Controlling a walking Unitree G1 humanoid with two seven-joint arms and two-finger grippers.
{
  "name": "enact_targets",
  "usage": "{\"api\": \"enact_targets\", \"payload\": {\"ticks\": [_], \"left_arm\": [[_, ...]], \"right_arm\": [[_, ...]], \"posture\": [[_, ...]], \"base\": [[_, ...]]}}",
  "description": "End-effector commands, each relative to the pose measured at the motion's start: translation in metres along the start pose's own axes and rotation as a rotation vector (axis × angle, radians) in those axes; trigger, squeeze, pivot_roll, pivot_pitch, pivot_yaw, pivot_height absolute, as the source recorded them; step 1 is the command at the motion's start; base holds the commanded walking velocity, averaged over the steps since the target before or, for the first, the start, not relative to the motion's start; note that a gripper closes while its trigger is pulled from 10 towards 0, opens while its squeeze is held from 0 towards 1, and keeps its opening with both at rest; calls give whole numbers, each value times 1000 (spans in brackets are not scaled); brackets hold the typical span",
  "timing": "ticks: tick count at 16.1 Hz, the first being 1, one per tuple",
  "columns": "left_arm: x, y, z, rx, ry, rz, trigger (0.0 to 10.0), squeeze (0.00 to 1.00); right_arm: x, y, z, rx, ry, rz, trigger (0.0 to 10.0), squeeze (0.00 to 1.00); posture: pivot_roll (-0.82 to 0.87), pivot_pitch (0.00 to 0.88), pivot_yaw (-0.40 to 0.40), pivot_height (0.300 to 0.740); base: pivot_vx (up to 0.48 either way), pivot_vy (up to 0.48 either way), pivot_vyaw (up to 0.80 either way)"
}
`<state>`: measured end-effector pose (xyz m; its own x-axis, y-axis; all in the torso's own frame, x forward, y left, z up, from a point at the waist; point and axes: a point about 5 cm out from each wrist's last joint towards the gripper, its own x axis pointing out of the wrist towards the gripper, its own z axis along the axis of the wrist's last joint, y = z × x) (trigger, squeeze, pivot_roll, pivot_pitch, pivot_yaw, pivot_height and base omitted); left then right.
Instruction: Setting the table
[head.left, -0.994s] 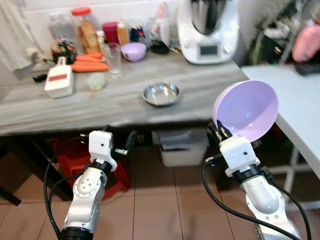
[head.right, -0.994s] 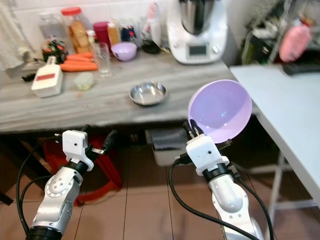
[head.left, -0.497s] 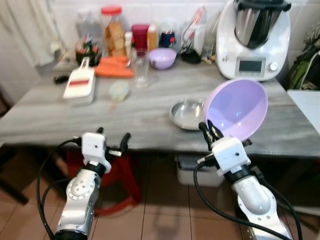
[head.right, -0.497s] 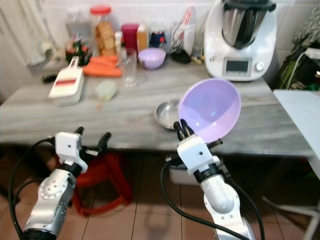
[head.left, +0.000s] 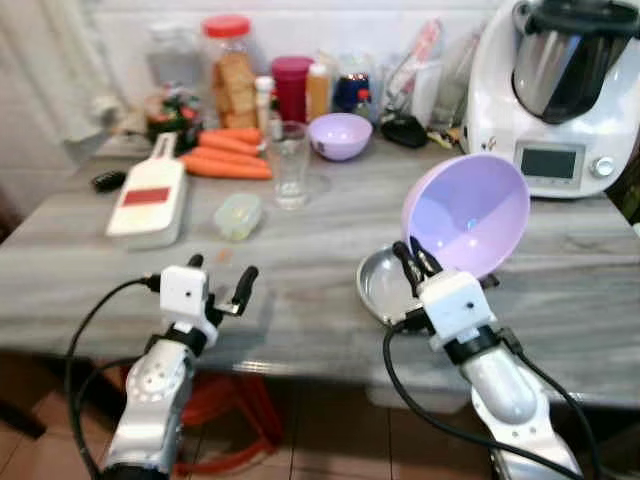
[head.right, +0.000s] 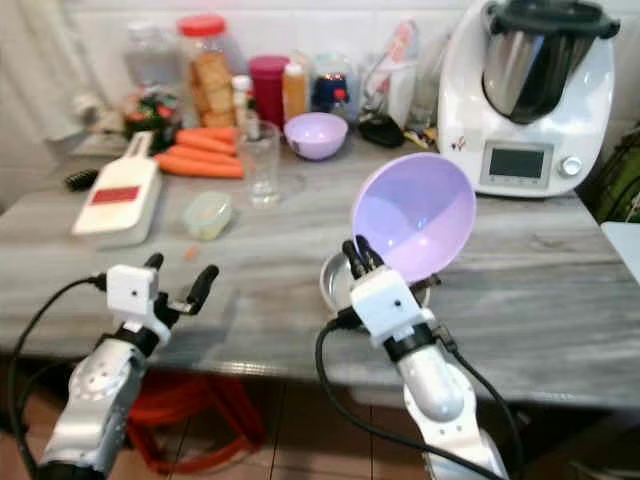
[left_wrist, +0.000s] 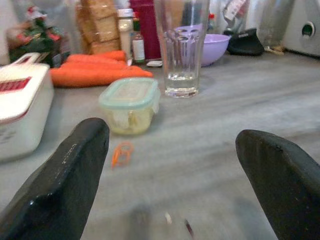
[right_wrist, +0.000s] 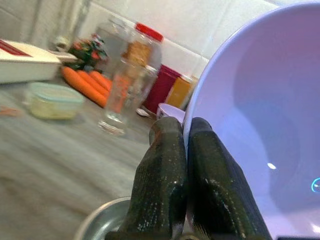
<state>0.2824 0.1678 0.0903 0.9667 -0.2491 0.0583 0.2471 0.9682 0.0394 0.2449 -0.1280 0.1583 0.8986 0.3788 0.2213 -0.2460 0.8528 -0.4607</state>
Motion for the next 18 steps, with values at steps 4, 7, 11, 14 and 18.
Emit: {"api": "enact_targets", "payload": {"ticks": [4, 7, 11, 14, 18], "left_arm": [[-20, -3, 3, 57, -19, -76, 10000, 0], [-37, 2, 5, 88, -10, -126, 10000, 0], [-56, -3, 7, 81, 9, -264, 10000, 0], [-58, -4, 7, 86, 21, -287, 10000, 0], [-60, -8, 6, 69, 23, -302, 10000, 0]], "right_arm": [[1, 0, 3, 0, -17, 83, 10000, 0], [1, 3, 1, 10, -3, 172, 10000, 0], [13, 4, -5, 58, 33, 337, 10000, 0], [26, 9, -10, 52, 59, 474, 10000, 0], [46, 23, -12, 44, 61, 611, 10000, 0]], "posture": [[-43, 0, 38, 740], [-38, 0, 29, 740], [-31, 0, 29, 740], [-22, 0, 29, 740], [-17, 0, 29, 740]], "base": [[0, 0, 0], [0, 0, 0], [0, 0, 0], [0, 0, 0], [0, 0, 0]]}}
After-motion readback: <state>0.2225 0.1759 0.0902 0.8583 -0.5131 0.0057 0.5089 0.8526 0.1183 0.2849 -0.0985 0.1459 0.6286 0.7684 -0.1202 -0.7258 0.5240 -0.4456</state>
